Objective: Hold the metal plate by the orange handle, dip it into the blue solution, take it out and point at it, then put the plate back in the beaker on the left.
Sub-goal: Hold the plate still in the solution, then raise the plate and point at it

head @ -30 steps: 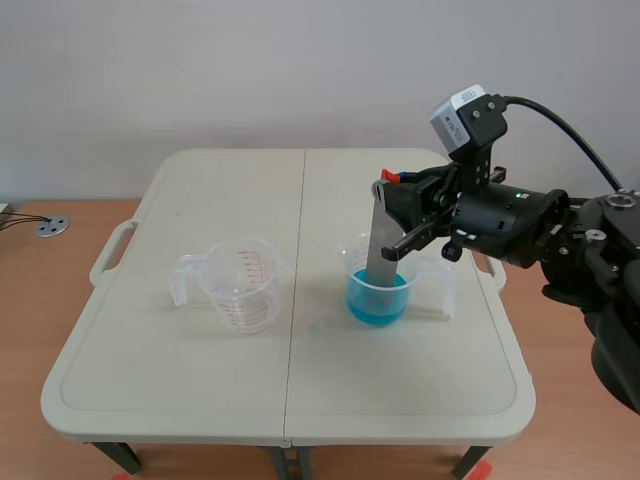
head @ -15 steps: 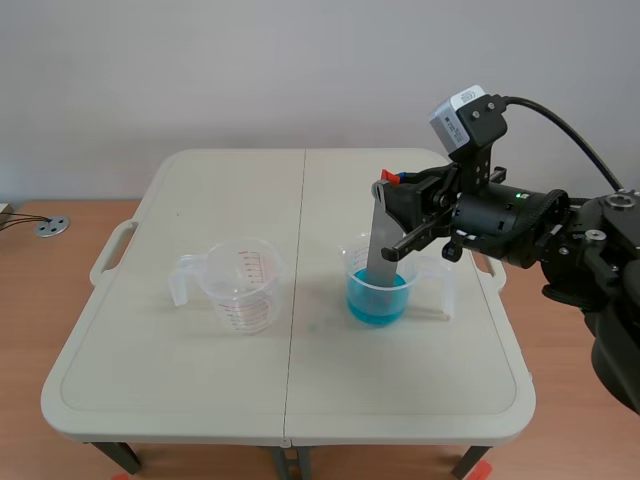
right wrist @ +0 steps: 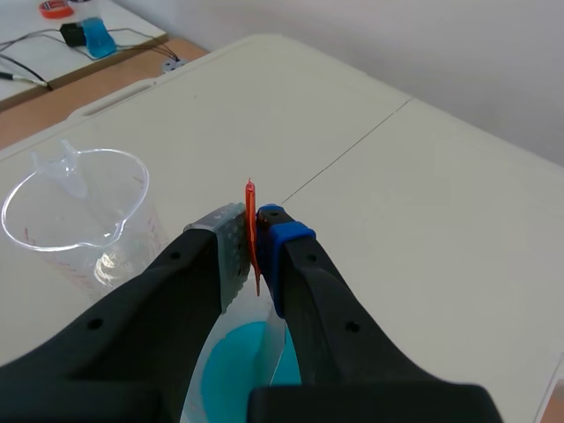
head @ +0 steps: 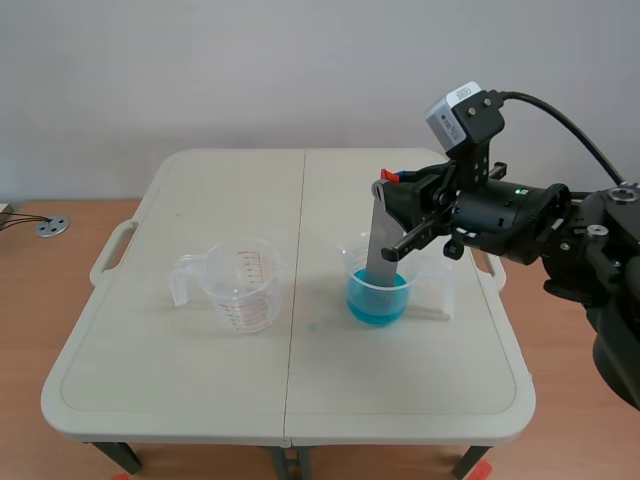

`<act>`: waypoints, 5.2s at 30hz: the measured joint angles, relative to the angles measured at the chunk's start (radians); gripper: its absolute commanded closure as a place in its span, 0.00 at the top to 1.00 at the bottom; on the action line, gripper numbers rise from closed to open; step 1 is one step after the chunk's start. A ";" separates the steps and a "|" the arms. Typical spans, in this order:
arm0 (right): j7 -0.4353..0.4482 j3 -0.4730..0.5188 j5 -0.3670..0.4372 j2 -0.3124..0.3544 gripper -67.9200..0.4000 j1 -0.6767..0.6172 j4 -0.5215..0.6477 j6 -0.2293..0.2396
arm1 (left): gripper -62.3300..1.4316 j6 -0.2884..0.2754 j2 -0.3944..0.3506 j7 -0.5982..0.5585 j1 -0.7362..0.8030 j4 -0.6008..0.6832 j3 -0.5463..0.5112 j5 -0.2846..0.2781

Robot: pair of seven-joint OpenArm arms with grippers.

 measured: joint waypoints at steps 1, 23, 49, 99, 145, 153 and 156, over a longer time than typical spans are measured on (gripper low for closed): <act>-0.007 0.000 -0.003 0.000 0.02 -0.001 0.013 0.000 | 0.04 0.000 0.000 0.000 0.000 0.000 0.000 0.000; -0.101 0.048 0.030 0.000 0.02 -0.100 0.384 0.001 | 0.04 -0.001 0.000 -0.016 -0.025 0.000 0.000 0.002; -0.231 0.072 0.183 0.000 0.02 -0.103 0.592 0.001 | 0.04 -0.029 0.000 0.161 -0.647 -0.001 0.203 0.058; -0.237 0.106 0.209 0.000 0.02 -0.103 0.592 0.003 | 0.04 -0.266 0.306 0.245 -1.344 -0.490 0.664 0.146; -0.264 0.106 0.221 0.000 0.02 -0.103 0.592 0.003 | 0.04 -0.053 0.136 0.106 -0.923 -0.123 0.381 0.182; -0.264 0.106 0.221 0.000 0.02 -0.103 0.592 0.003 | 0.04 0.062 0.092 0.048 -0.642 -0.068 0.202 0.138; -0.264 0.106 0.221 0.000 0.02 -0.103 0.592 0.003 | 0.04 0.069 0.092 0.037 -0.530 -0.049 0.146 0.107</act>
